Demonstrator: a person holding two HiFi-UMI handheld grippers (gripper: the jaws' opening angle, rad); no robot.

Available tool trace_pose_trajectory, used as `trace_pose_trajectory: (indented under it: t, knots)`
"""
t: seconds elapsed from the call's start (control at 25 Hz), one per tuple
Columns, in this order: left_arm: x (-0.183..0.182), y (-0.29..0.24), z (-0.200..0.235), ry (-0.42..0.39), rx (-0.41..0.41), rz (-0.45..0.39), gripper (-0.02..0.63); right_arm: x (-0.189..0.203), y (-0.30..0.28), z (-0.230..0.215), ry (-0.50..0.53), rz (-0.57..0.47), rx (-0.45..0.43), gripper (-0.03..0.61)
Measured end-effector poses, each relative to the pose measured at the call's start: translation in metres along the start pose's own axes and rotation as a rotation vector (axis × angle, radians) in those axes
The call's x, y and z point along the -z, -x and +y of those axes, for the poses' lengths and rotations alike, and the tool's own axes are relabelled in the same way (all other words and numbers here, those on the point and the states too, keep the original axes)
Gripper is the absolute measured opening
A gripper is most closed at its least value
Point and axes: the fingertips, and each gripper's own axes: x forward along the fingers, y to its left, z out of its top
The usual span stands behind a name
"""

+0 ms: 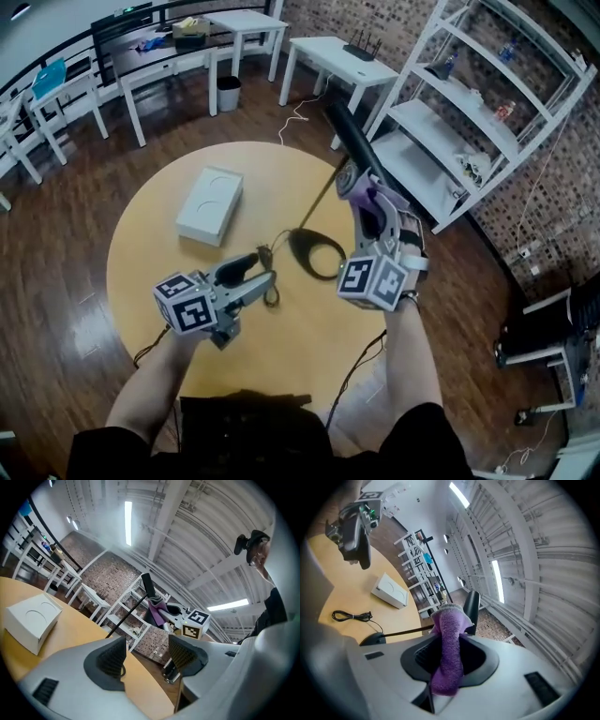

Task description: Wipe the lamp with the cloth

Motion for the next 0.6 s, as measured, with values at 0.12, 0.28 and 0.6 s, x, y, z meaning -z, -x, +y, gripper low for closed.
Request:
trace_pose_trajectory:
  t: [0.12,0.28,0.6]
  knots:
    - [0.012,0.001,-0.008,-0.022,-0.047,-0.022,0.268,0.008,0.018,0.016,-0.043,-0.058,-0.023,0.1]
    - [0.003,0.002,-0.023,-0.012,-0.092,-0.046,0.268,0.008,0.029,0.015,-0.077,-0.127,-0.023,0.1]
    - [-0.003,0.031,-0.035,-0.016,-0.123,-0.081,0.268,0.034,0.054,0.049,-0.07,-0.138,-0.014,0.1]
